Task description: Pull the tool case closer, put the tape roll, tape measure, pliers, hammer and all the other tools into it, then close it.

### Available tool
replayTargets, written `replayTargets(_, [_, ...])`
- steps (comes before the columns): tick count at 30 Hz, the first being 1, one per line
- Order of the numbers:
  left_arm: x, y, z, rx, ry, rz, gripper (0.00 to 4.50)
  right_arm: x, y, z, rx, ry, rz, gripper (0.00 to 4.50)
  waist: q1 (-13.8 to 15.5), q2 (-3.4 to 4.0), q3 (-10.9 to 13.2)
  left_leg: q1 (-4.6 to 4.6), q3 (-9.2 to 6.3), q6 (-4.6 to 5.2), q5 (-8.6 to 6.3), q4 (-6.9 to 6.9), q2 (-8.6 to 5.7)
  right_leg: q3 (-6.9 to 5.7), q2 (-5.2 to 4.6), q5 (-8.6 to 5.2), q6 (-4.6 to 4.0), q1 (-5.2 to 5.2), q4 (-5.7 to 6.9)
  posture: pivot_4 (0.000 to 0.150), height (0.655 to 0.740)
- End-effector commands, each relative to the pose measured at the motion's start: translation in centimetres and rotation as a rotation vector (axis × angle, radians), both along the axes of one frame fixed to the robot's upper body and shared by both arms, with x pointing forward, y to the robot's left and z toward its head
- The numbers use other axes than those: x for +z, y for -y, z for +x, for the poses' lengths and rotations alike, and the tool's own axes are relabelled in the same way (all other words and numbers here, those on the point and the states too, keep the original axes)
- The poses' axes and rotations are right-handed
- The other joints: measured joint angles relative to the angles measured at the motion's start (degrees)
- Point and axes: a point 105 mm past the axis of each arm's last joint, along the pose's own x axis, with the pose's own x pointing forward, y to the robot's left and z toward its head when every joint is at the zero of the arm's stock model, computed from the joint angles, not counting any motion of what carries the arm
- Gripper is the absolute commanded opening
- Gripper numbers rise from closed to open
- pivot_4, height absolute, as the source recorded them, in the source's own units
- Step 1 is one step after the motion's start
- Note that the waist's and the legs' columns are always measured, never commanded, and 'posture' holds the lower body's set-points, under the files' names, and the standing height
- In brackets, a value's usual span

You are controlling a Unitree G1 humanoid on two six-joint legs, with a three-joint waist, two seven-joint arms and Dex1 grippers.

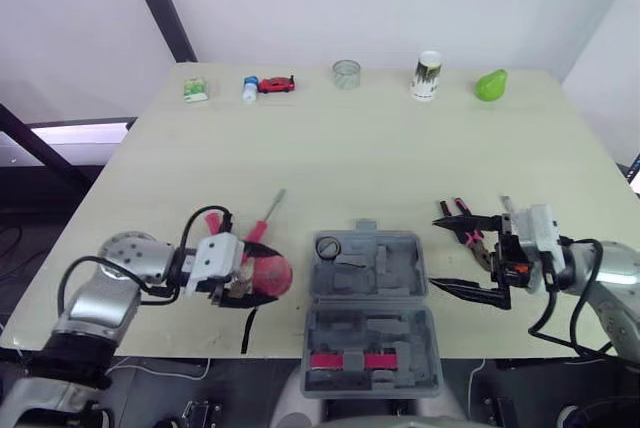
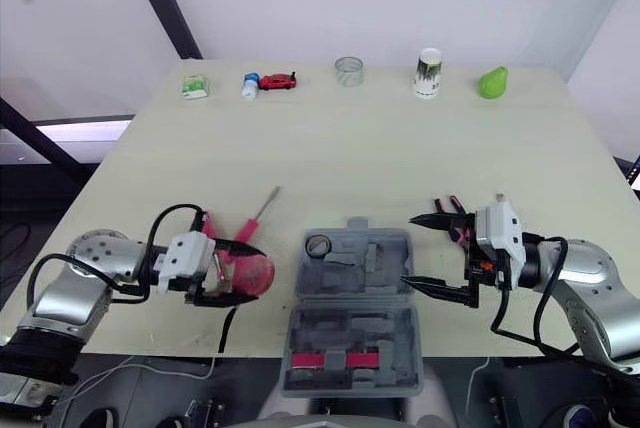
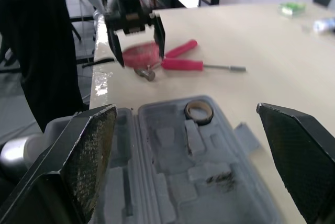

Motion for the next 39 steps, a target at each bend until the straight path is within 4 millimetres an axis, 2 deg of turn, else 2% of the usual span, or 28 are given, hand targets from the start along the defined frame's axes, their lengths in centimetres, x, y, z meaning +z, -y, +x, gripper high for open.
replayTargets(1, [2.8,2.5,0.8,-0.041,0.068,-0.065,3.00,0.7,-0.7,0.6,-0.070,-0.090,0.035,4.50,0.0,-0.01,0.0,-0.01,-0.01,0.00,0.00,0.00,0.00,-0.01,0.00,0.00,0.00,0.00,0.00,0.150,0.7400])
replayTargets(6, [5.3,7.6,2.2,-0.085,0.111,-0.186,3.00,1.4,-1.9,1.0,-0.126,-0.291,0.106,4.50,-0.1,-0.01,0.0,-0.05,-0.03,0.00,0.00,0.10,-0.04,0.00,0.04,0.01,0.01,0.00,0.02,0.150,0.7400])
replayTargets(12, [5.9,12.2,3.2,-0.148,0.161,-0.248,3.00,1.0,-3.3,0.1,-0.125,-0.549,0.176,4.50,-0.2,-0.03,0.0,-0.14,-0.08,0.00,0.00,0.11,-0.16,0.00,0.09,0.01,0.01,-0.02,-0.05,0.150,0.7400])
replayTargets(19, [5.8,14.7,3.4,-0.207,0.198,-0.261,3.00,1.0,-4.2,0.8,-0.212,-0.783,0.318,4.50,-0.2,-0.04,0.0,-0.19,-0.09,0.01,0.00,0.11,-0.16,0.01,0.08,0.01,0.01,-0.08,-0.03,0.150,0.7400])
replayTargets(25, [5.1,15.1,3.5,-0.232,0.222,-0.238,3.00,1.1,-4.3,1.2,-0.280,-0.917,0.353,4.50,-0.2,-0.04,0.0,-0.33,-0.11,0.01,0.00,0.17,-0.16,-0.02,0.08,0.01,0.01,-0.16,-0.04,0.150,0.7400])
replayTargets(28, [4.8,15.2,3.4,-0.233,0.223,-0.240,3.00,1.1,-4.6,1.3,-0.303,-0.946,0.354,3.79,-0.2,-0.04,0.0,-0.73,-0.22,0.01,0.01,0.38,-0.11,-0.09,0.08,0.02,0.02,-0.43,0.02,0.150,0.7400])
replayTargets(29, [4.7,15.2,3.4,-0.234,0.226,-0.235,3.00,1.0,-4.6,1.3,-0.312,-0.953,0.351,3.30,-0.2,-0.04,0.0,-0.75,-0.23,0.02,0.01,0.39,-0.11,-0.10,0.08,0.02,0.02,-0.43,0.02,0.150,0.7400])
replayTargets(31, [4.5,15.2,3.4,-0.230,0.227,-0.233,3.00,0.8,-4.7,1.3,-0.327,-0.959,0.338,2.69,-0.2,-0.04,0.0,-0.78,-0.24,0.04,-0.01,0.45,-0.11,-0.11,0.08,0.02,0.03,-0.43,0.02,0.150,0.7400])
replayTargets(34, [4.4,15.2,3.3,-0.213,0.216,-0.249,3.00,0.7,-4.9,1.4,-0.339,-0.966,0.342,1.27,-0.2,-0.04,0.0,-0.81,-0.23,0.11,-0.05,0.54,-0.06,-0.10,0.08,0.04,0.06,-0.43,0.02,0.150,0.7400])
replayTargets(35, [4.4,15.1,3.2,-0.210,0.212,-0.249,3.00,0.8,-5.0,1.5,-0.343,-0.968,0.353,0.63,-0.2,-0.04,0.0,-0.82,-0.23,0.11,-0.05,0.55,-0.05,-0.10,0.08,0.04,0.06,-0.43,0.02,0.150,0.7400])
replayTargets(36, [4.3,15.0,3.1,-0.209,0.209,-0.247,3.00,0.9,-5.1,1.6,-0.345,-0.967,0.358,0.44,-0.2,-0.04,0.0,-0.83,-0.23,0.12,-0.05,0.56,-0.04,-0.10,0.08,0.04,0.06,-0.43,0.02,0.150,0.7400])
replayTargets(39, [4.1,14.9,3.0,-0.206,0.201,-0.242,3.00,1.1,-5.2,1.7,-0.335,-0.955,0.353,0.44,-0.2,-0.04,0.0,-0.83,-0.22,0.12,-0.06,0.56,-0.03,-0.10,0.08,0.04,0.07,-0.43,0.02,0.150,0.7400])
